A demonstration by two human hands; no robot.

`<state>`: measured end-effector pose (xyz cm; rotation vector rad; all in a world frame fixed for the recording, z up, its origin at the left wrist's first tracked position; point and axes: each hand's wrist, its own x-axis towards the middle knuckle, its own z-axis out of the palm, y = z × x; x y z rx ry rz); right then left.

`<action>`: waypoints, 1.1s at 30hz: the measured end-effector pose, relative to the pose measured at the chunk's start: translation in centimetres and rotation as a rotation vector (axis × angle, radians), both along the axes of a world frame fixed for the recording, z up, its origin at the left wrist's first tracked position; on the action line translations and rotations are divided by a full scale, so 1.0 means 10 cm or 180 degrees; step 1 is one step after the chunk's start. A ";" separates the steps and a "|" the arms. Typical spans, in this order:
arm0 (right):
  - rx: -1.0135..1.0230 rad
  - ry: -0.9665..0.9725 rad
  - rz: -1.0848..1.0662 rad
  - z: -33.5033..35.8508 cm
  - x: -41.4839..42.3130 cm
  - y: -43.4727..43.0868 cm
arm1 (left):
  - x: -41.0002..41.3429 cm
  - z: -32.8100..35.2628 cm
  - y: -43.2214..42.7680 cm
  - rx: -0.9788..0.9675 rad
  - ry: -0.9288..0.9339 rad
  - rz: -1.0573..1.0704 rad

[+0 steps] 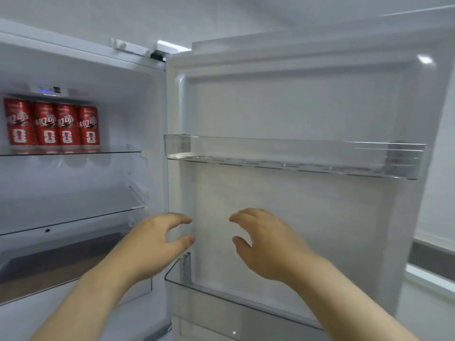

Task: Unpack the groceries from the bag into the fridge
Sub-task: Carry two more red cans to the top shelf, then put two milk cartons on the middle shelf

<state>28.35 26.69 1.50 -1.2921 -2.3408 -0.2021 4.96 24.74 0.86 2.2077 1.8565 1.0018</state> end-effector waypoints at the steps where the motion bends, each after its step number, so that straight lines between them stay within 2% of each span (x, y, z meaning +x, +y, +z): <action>1: 0.0007 -0.0006 -0.0056 -0.02 0.09 -0.03 | 0.13 -0.01 -0.04 0.0009 0.0005 -0.0004; 12: 0.0259 0.0372 -0.0449 -0.33 1.35 -0.59 | 1.32 -0.16 -0.34 0.0179 0.0087 -0.0303; 17: 0.0255 0.0331 -0.0746 -0.39 2.05 -0.99 | 2.04 -0.27 -0.39 0.0190 0.0091 -0.0775; 24: 0.0179 0.0539 -0.1545 -0.52 2.96 -1.56 | 2.90 -0.35 -0.52 0.0215 -0.0025 -0.1501; 33: 0.0105 0.0712 -0.2436 -0.69 3.57 -2.25 | 3.83 -0.39 -0.66 0.0333 0.0365 -0.2500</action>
